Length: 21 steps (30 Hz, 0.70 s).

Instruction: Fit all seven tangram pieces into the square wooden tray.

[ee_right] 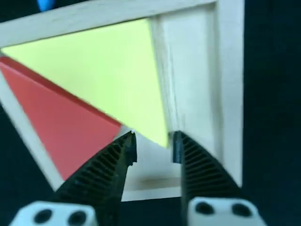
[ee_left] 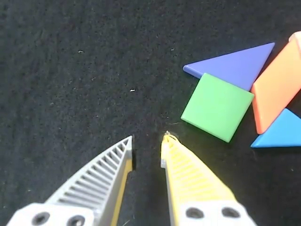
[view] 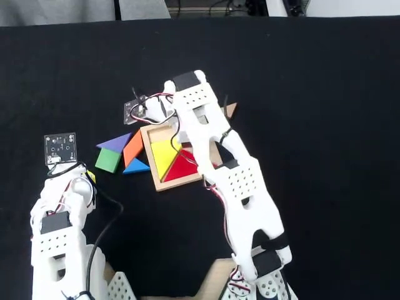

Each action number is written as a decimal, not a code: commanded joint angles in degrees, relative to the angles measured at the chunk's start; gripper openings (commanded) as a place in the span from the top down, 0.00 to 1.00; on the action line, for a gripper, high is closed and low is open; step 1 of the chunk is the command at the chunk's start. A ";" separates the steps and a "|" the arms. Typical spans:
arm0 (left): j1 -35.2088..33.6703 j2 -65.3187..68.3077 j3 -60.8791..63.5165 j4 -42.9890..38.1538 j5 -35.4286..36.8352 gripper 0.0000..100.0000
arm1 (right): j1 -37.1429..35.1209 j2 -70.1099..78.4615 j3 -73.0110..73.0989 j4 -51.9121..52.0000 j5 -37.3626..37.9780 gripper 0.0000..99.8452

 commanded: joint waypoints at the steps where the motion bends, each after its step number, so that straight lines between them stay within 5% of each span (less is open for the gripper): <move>1: 0.75 -0.79 -0.40 -1.05 -0.53 0.89 | -1.41 1.19 1.19 -1.76 0.79 0.99; 15: 0.75 -0.79 -0.40 -1.05 -0.53 0.89 | -2.29 1.27 -7.34 6.15 0.35 0.99; 21: 0.75 -0.79 -0.40 -1.05 -0.53 0.89 | -5.10 1.27 -13.49 7.21 -5.80 0.99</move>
